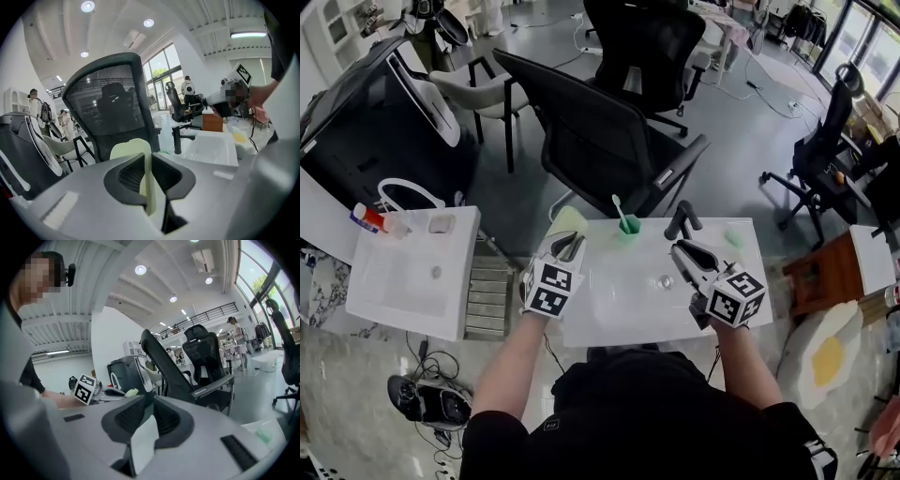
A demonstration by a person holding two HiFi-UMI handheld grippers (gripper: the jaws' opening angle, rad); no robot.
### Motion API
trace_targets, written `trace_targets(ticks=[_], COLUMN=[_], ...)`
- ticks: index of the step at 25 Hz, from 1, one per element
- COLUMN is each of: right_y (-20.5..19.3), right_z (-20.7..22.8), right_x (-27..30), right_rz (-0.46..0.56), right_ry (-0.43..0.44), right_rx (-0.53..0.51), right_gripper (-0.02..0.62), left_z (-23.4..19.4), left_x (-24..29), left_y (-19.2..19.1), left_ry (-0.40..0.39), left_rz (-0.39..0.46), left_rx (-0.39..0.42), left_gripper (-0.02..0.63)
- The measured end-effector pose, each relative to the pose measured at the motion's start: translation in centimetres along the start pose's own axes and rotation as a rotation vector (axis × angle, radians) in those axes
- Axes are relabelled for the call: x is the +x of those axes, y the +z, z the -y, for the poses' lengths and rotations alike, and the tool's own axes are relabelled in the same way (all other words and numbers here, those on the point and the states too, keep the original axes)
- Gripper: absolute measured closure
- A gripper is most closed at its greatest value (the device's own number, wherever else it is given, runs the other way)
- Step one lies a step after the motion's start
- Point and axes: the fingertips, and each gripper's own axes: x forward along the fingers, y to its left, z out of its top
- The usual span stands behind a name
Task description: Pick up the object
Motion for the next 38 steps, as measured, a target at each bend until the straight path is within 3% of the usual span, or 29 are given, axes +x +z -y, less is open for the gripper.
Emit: trace_targets(ticks=[8,19,28,38], right_y=[1.7,3.1,3.5,2.8], right_z=[3.3,7.0,7.3,7.3], right_x=[-2.2,-4.0,-5.0,-5.1], right_rz=[0.025,0.084,0.116,0.099], right_ry=[0.050,0.065,0.035,0.020], right_rx=[-0.058,-0.040,-0.092,-0.105], right_gripper=[0.566,0.583,0.584,0.584], left_z=[0.1,1.4,1.2,1.4], left_x=[-1.3,-2.5,-1.7,-1.7], left_y=[6.2,12.8,12.0,11.3], left_ry=[0.075,0.113,0.130,0.127], left_rz=[0.120,0.267,0.285,0.273], left_rx=[-0.118,-0.169,-0.249,-0.255], left_gripper=[0.552,0.552,0.552,0.552])
